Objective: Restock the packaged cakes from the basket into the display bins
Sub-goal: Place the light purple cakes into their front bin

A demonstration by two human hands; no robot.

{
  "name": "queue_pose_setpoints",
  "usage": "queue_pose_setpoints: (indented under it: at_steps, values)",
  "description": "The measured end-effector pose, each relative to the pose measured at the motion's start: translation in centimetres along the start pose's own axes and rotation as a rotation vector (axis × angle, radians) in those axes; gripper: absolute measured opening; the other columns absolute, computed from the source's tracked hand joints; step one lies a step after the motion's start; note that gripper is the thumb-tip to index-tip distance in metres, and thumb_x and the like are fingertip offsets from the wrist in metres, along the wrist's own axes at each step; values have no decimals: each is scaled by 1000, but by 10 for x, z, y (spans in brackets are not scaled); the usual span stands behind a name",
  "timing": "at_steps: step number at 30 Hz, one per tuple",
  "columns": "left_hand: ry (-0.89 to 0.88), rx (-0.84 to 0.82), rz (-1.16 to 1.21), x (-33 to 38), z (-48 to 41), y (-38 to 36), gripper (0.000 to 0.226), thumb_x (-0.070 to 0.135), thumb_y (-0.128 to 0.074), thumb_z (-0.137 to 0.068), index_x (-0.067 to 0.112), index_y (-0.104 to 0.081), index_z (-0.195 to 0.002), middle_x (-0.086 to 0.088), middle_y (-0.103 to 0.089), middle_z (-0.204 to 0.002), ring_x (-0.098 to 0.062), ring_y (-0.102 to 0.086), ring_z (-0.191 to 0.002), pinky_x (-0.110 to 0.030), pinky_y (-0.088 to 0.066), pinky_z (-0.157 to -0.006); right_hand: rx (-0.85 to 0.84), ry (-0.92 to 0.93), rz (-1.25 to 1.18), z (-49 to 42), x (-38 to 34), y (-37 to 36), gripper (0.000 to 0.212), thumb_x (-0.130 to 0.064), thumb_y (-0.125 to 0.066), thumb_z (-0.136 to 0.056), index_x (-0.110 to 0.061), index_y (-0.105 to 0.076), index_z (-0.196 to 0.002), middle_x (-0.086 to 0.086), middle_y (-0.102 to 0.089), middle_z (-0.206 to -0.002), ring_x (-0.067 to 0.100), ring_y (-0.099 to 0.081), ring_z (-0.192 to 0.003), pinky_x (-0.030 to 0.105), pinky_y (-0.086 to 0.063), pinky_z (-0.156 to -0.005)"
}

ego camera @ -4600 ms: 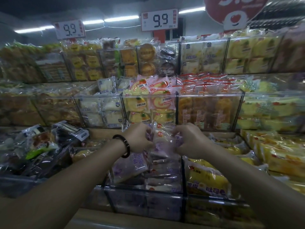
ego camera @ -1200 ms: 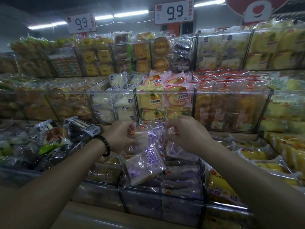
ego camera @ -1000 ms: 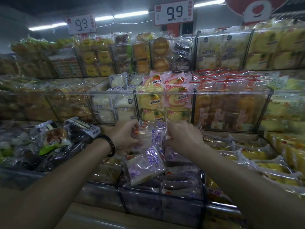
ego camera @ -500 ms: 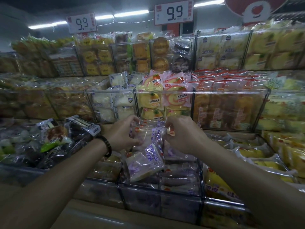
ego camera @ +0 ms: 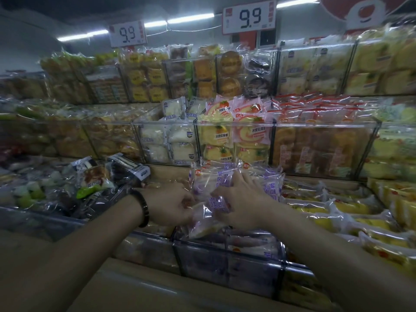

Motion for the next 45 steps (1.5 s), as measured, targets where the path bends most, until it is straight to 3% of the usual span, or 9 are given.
queue_pose_setpoints:
  at_steps: [3, 6, 11, 16, 19, 27, 33, 37, 45]
  values:
    - [9, -35, 3, 1, 0, -3, 38, 56, -76, -82, 25, -68, -102, 4, -65, -101, -19, -63, -96, -37, -55, -83, 15, -18, -34, 4, -1, 0, 62, -64, -65, -89, -44, -46, -144, 10, -39, -138, 36, -33, -136, 55, -32, -113]
    - [32, -26, 144, 4, 1, 4, 47, 50, -89, -74, 33, -57, -104, 15, -59, -94, -11, -58, -86, -29, -47, -68, 90, -18, -128, 11, -2, 8, 58, -52, -76, -86, -40, -49, -135, 7, -43, -134, 31, -39, -130, 49, -39, -109]
    - [24, 105, 336, 3, -5, 32, 48, 27, -94, -73, 35, -60, -105, 8, -64, -101, -9, -62, -84, -26, -52, -66, 259, -125, -358, 20, 5, 17, 51, -47, -85, -81, -34, -53, -118, -2, -52, -119, 23, -61, -96, 43, -57, -85]
    - [14, 310, 271, 2, -21, 41, 46, 4, -85, -80, 34, -64, -107, 11, -56, -106, -9, -61, -86, -19, -53, -69, 327, -185, -488, 23, 16, 13, 41, -32, -80, -90, -28, -59, -125, 1, -45, -122, 24, -54, -105, 39, -54, -89]
    - [39, 297, 272, -1, -28, 29, 47, 8, -87, -78, 30, -64, -112, 9, -51, -111, -9, -61, -87, -24, -58, -72, 327, -204, -474, 21, 16, 7, 40, -12, -72, -94, -25, -59, -130, 3, -41, -125, 24, -53, -104, 39, -59, -84]
    - [104, 236, 290, -11, -32, 18, 54, 15, -97, -67, 36, -60, -101, 7, -59, -102, -11, -64, -80, -28, -57, -67, 332, -231, -425, 5, 12, -3, 50, 2, -71, -92, -25, -59, -133, 8, -51, -126, 30, -59, -106, 47, -62, -83]
    - [94, 236, 244, -10, -28, 14, 56, 22, -95, -71, 40, -55, -106, 6, -46, -115, -8, -58, -88, -19, -48, -71, 305, -210, -488, 3, 22, 3, 51, -13, -78, -92, -31, -63, -137, 8, -62, -120, 25, -65, -98, 43, -62, -87]
    - [126, 174, 227, -13, -22, 22, 63, 34, -96, -68, 37, -56, -117, 7, -40, -119, -6, -54, -92, -17, -45, -68, 328, -204, -553, 12, 39, 22, 56, -16, -81, -91, -33, -62, -141, 1, -70, -108, 13, -69, -83, 30, -62, -75]
    - [-16, 290, 109, 39, -19, 74, 34, 57, -71, -89, 37, -58, -113, 9, -55, -114, -7, -55, -98, -31, -54, -84, 245, -187, -588, 42, 84, 60, 8, -29, -85, -88, -25, -78, -92, -6, -75, -79, 12, -73, -70, 23, -56, -59]
Point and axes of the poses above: each hand's wrist, its own z-axis away from the middle knuckle, its own y-axis out of the back of the hand, x = y × z, the point moved 8 cm from there along -z, towards the middle knuckle
